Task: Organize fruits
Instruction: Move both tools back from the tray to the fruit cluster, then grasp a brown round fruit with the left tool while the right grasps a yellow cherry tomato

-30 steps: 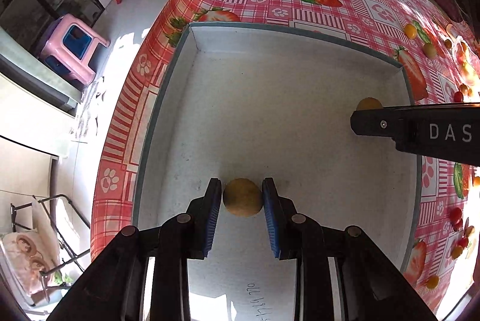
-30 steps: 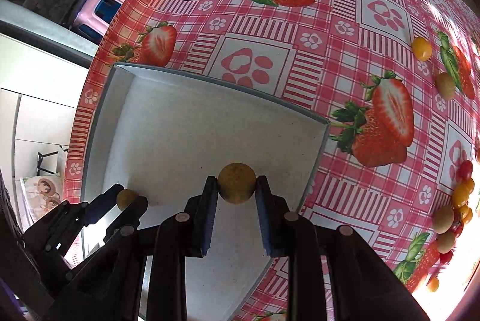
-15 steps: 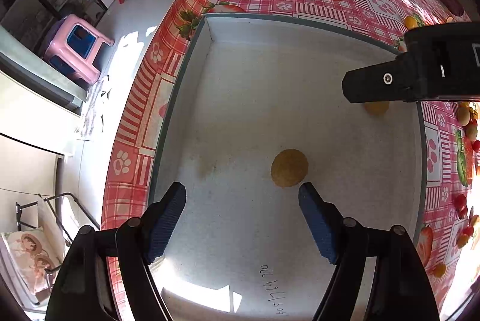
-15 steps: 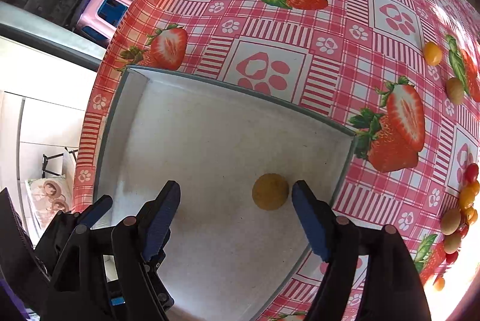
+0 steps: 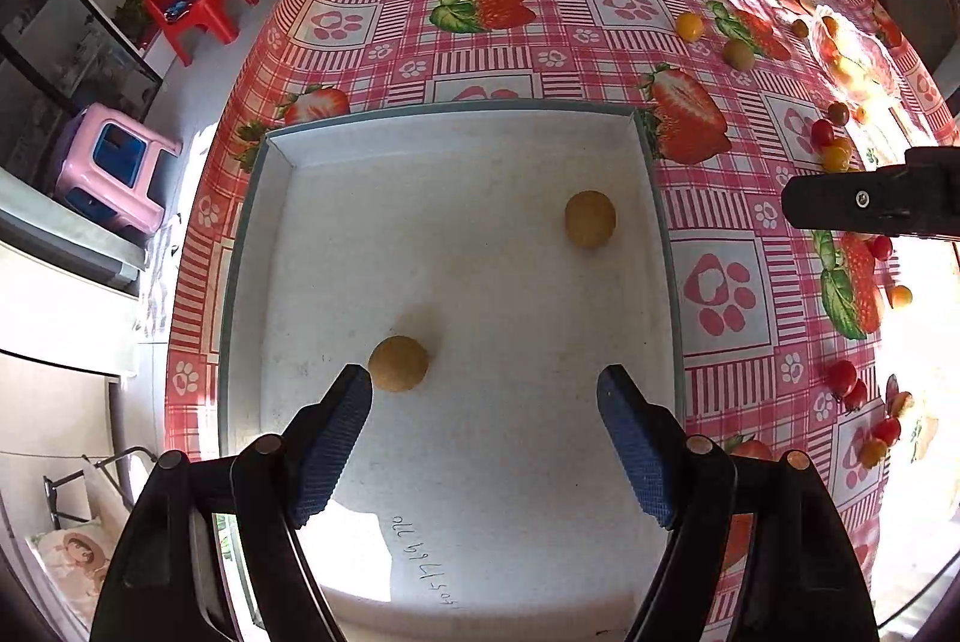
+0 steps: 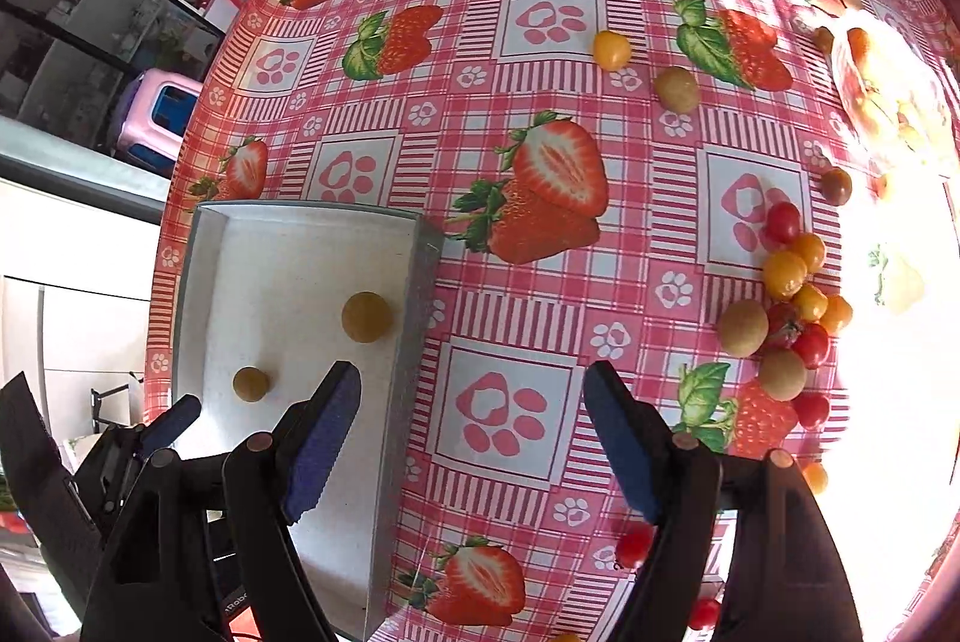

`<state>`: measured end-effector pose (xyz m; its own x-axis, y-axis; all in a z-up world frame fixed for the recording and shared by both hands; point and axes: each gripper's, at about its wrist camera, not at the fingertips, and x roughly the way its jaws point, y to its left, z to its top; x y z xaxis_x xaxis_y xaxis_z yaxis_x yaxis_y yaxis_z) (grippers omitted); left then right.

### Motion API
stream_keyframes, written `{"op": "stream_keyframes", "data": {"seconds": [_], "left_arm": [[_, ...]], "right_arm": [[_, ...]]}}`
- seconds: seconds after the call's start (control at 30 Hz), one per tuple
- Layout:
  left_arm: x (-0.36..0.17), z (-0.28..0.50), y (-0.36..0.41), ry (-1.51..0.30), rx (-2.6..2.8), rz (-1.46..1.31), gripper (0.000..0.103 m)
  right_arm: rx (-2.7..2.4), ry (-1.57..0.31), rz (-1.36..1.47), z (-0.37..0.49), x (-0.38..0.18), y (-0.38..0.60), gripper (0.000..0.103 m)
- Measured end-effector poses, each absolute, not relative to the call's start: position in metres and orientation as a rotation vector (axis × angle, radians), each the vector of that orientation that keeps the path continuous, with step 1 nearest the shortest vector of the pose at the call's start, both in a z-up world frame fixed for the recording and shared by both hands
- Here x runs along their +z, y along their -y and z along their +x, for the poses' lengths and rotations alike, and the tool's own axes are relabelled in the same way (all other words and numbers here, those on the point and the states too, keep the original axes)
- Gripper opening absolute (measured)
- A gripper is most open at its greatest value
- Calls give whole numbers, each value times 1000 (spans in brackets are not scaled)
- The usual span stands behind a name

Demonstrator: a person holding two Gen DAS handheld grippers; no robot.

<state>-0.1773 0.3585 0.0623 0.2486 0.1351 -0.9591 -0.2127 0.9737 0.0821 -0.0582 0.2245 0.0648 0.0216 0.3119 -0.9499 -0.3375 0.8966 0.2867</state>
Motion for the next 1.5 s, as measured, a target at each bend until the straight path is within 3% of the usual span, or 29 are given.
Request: {"op": "stream_keyframes", "data": {"seconds": [0.47,1.0,1.5], "left_arm": [[68,-115,-253,-1307,15,11,79],[19,-49,-201,-1342,-19,13,79],[12,-23,-181,-1298,-49,20,78]], "right_arm": [[189,-1521,97,-72,50,-65,80],[261,-1526,21,-82,30,-45,80],[303,-1483,-33,-73,21,-71,54]]}}
